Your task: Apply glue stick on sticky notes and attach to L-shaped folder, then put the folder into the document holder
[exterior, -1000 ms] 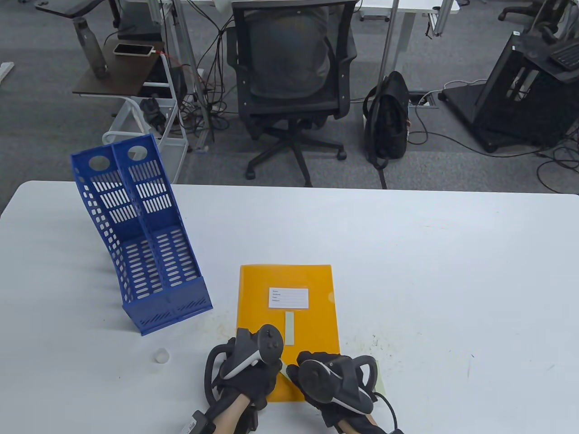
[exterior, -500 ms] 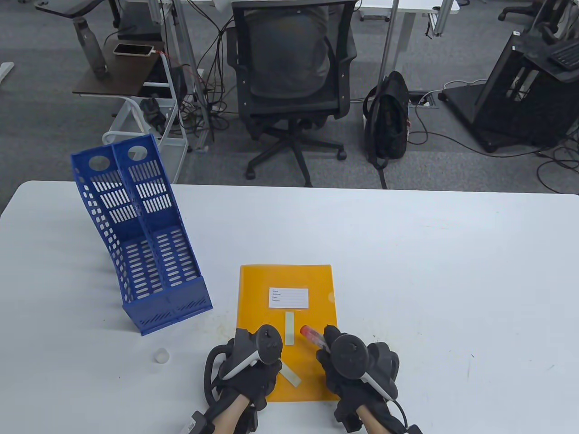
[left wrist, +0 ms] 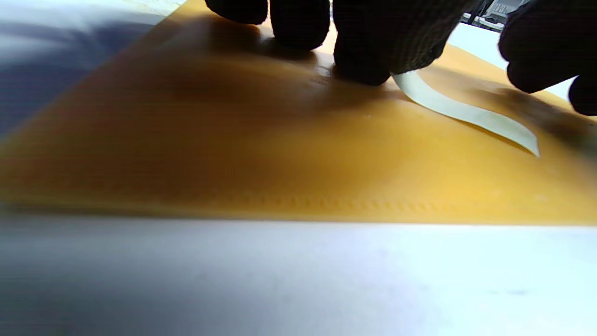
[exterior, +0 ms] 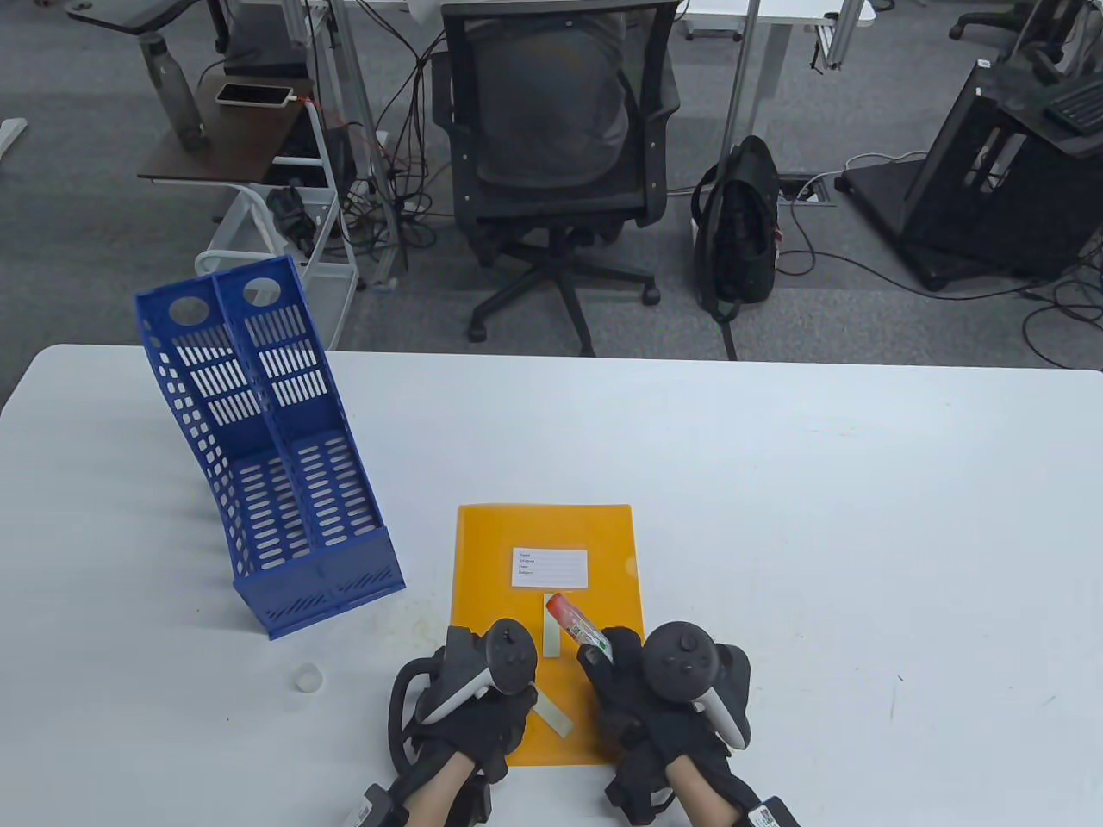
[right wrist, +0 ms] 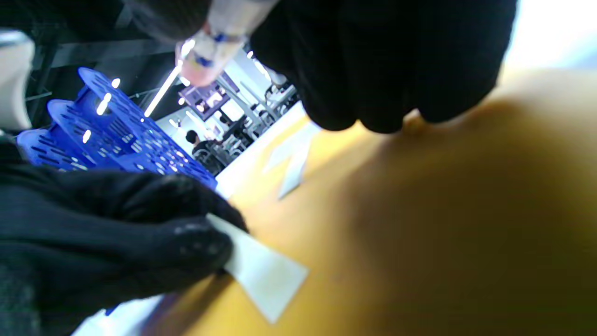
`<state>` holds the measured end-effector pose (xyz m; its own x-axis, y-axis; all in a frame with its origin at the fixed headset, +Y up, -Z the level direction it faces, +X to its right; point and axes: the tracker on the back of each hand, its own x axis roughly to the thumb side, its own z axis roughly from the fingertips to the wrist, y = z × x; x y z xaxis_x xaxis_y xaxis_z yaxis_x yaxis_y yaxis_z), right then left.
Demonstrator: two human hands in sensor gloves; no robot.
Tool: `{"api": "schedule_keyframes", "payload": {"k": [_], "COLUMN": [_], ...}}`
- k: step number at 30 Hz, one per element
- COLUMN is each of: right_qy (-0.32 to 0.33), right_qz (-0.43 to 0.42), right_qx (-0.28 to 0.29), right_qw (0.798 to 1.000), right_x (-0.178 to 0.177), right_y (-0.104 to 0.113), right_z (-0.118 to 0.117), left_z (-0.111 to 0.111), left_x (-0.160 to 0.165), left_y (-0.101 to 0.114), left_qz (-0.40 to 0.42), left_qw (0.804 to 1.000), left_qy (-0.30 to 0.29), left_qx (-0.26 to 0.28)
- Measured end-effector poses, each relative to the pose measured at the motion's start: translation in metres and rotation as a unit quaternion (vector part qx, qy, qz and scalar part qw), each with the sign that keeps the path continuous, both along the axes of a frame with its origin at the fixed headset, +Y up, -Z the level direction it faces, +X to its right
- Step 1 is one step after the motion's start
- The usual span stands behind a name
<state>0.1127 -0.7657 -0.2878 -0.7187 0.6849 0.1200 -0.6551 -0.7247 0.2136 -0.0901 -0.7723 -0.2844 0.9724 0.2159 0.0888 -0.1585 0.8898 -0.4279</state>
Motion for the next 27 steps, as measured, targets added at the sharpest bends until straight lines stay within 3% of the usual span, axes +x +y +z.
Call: {"api": "schedule_keyframes", "payload": {"k": [10,27], "right_qy": [0.002,-0.009], "right_qz": [-0.008,-0.019], "right_qx": [-0.010,-0.013], "right_qw": [1.000,1.000], "right_x": [0.000,0.004], "right_y": [-0.001,-0.002], "right_z": [0.000,-0.002], "left_z": [0.000,0.002], "left_x": [-0.001,-0.022], "left_y": [0.002,0.014], "left_qz": [-0.005,0.103], "left_qw": [1.000,0.994], "left_qy": [-0.001,0.009], "left_qx": [0.004,-0.017]}}
